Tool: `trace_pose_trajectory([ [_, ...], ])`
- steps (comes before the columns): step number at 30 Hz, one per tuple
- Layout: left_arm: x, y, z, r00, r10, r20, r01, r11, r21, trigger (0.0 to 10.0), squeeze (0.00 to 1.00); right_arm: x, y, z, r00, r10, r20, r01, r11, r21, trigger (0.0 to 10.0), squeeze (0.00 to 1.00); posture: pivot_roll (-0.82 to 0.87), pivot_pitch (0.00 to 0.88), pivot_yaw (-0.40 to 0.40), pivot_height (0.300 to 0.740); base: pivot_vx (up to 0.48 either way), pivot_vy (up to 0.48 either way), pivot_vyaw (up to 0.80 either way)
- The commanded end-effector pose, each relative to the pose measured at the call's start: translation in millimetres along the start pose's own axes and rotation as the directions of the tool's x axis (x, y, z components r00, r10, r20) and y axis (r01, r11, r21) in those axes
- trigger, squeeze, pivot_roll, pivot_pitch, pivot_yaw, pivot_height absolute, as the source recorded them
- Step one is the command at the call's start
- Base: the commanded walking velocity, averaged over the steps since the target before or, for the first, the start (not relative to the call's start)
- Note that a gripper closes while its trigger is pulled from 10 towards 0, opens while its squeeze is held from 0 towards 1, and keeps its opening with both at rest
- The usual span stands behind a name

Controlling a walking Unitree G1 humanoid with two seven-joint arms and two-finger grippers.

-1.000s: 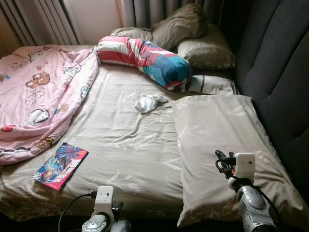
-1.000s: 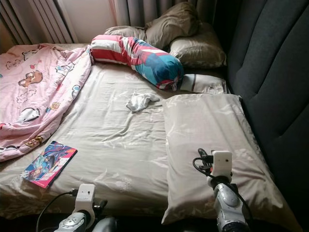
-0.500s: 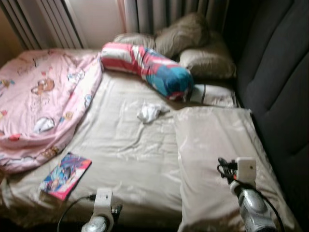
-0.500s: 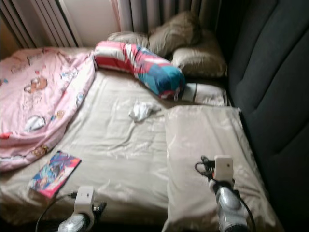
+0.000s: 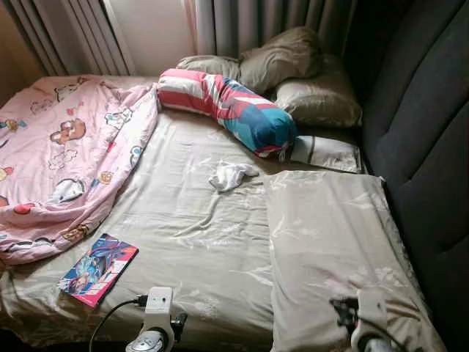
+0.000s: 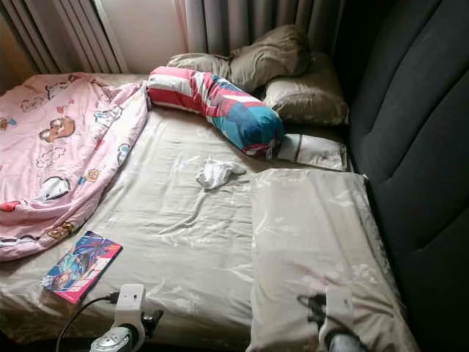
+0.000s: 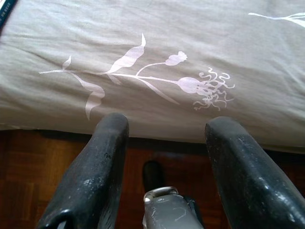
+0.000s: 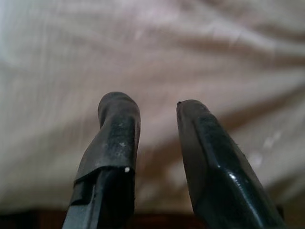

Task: Clean up the room

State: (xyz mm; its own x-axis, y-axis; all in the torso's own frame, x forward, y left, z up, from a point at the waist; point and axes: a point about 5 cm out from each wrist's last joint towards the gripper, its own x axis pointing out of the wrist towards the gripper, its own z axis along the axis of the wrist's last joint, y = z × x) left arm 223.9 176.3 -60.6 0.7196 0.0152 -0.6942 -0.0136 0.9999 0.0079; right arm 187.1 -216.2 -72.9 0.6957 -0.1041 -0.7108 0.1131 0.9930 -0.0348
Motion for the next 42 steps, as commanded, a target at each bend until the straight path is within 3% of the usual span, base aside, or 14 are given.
trace_pose_trajectory([
  [1, -0.7, 1.1, -4.8, 1.000, 0.011, -0.027, -0.012, 1.000, -0.015, 10.0, 0.00, 0.6, 6.2, 0.2, 1.000, 0.002, 0.006, -0.003, 1.000, 0.014, 10.0, 0.00, -0.12, 0.001, 0.008, 0.740, 0.000, 0.000, 0.00],
  [11, -0.6, 1.8, -5.1, 0.999, -0.001, -0.038, 0.001, 1.000, 0.011, 10.0, 0.00, -1.3, 12.7, -10.5, 0.998, 0.032, -0.051, -0.033, 0.999, -0.009, 10.0, 0.00, -0.13, 0.000, 0.010, 0.740, 0.000, 0.292, 0.00],
  [19, -0.9, 1.6, -6.3, 0.999, 0.000, -0.041, 0.001, 1.000, 0.014, 10.0, 0.00, -6.2, 4.8, -24.0, 0.995, 0.005, -0.102, -0.014, 0.996, -0.085, 10.0, 0.00, -0.12, 0.000, 0.009, 0.740, 0.000, 0.472, 0.20],
  [25, -1.0, 1.8, -6.4, 0.999, -0.003, -0.041, 0.004, 1.000, 0.017, 10.0, 0.00, -7.8, 3.8, -28.7, 0.993, 0.000, -0.122, -0.006, 0.999, -0.052, 10.0, 0.00, -0.12, 0.000, 0.009, 0.740, 0.000, 0.472, 0.27],
  [42, -1.5, 5.3, -7.4, 0.999, -0.002, -0.047, 0.003, 1.000, 0.028, 10.0, 0.00, -7.8, 6.4, -30.0, 0.992, -0.011, -0.127, 0.003, 0.998, -0.060, 10.0, 0.00, -0.12, 0.000, 0.021, 0.740, 0.000, 0.472, 0.00],
])
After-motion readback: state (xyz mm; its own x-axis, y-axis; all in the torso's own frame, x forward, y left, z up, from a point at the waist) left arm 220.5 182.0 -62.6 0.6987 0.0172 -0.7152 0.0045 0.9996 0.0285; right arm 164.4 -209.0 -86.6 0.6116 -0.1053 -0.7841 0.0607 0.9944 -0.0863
